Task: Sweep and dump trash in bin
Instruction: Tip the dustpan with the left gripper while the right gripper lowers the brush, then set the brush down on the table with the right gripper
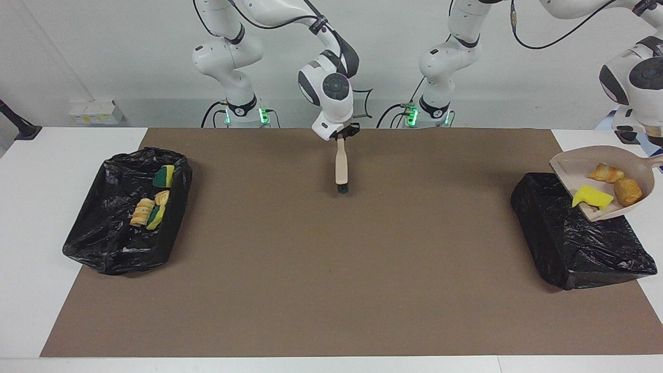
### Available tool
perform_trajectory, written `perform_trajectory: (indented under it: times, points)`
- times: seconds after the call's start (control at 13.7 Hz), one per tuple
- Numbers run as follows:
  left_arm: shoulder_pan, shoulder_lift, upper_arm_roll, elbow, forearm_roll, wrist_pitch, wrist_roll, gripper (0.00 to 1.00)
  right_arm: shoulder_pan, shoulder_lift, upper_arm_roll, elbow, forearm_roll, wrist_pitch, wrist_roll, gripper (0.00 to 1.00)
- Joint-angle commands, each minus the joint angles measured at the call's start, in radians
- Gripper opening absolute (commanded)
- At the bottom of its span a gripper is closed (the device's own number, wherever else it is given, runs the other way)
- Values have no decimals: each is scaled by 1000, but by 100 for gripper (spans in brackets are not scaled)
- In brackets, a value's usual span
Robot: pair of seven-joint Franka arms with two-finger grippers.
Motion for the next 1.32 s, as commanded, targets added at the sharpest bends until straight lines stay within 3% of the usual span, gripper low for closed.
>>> perform_trajectory:
  times: [0.0,0.44,0.51,0.59,0.88,1.02,1.24]
  points:
    - [-14,0,5,11,71,-12,-24,0,-12,9,3,27,4,-61,-22,0]
    - [-37,-6,5,14,186,-78,-73,0,15,5,3,-14,4,-49,-24,0]
    - [-38,-9,4,22,186,-82,-69,0,12,10,2,-4,0,-67,-26,70]
    - [-40,-12,-4,22,186,-98,-66,0,11,16,2,19,-13,-83,-27,100]
    - [-101,-32,-5,33,170,-171,-61,0,-75,19,-1,129,-23,-152,-54,100]
    - [-161,-35,-10,33,150,-245,-63,0,-171,7,-3,174,-60,-161,-140,100]
    - [-272,-48,-10,13,-58,-352,-84,0,-303,7,-3,255,-153,-205,-249,100]
